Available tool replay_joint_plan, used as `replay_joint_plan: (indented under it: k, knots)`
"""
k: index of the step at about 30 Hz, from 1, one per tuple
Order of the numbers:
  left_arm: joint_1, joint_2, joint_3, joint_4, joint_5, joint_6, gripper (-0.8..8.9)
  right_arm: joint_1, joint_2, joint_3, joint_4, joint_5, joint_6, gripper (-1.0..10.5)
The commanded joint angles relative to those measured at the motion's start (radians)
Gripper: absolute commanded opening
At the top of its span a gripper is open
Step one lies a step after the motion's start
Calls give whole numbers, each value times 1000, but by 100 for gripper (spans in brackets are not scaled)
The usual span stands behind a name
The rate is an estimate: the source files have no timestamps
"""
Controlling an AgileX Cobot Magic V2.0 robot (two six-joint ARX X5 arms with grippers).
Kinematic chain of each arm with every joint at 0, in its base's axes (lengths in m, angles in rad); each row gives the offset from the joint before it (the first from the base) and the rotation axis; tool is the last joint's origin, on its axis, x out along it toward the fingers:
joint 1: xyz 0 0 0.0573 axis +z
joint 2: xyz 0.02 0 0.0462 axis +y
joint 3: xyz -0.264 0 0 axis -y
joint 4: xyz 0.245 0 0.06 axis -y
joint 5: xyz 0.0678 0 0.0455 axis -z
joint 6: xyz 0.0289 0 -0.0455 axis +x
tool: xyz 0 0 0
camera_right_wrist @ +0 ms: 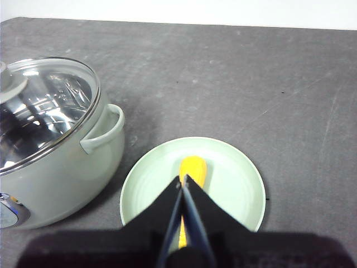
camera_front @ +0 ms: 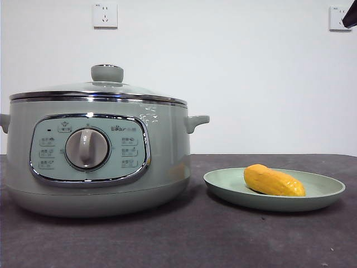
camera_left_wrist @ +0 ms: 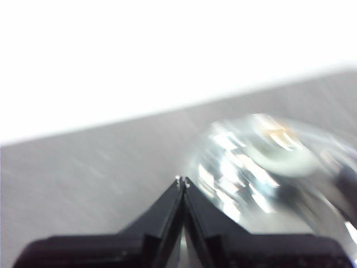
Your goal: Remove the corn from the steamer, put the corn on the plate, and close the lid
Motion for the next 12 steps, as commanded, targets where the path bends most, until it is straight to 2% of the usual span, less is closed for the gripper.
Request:
replay_joint_plan:
  k: [1, 2, 5, 9, 12]
  knots:
    - [106, -65, -139, 134, 42, 12, -3, 1, -2, -7, 6, 3, 10, 3]
    - [159, -80, -201, 176, 82, 11, -3, 1, -2, -7, 6, 3, 10, 3]
    - [231, -84, -296, 221, 138, 10, -3, 1, -2, -7, 6, 3, 10, 3]
    - [283, -85, -383, 221, 187, 8, -3, 1, -2, -7, 6, 3, 10, 2]
    - [308, -99, -436, 222, 187, -4, -3, 1, -2, -7, 6, 3, 10, 3]
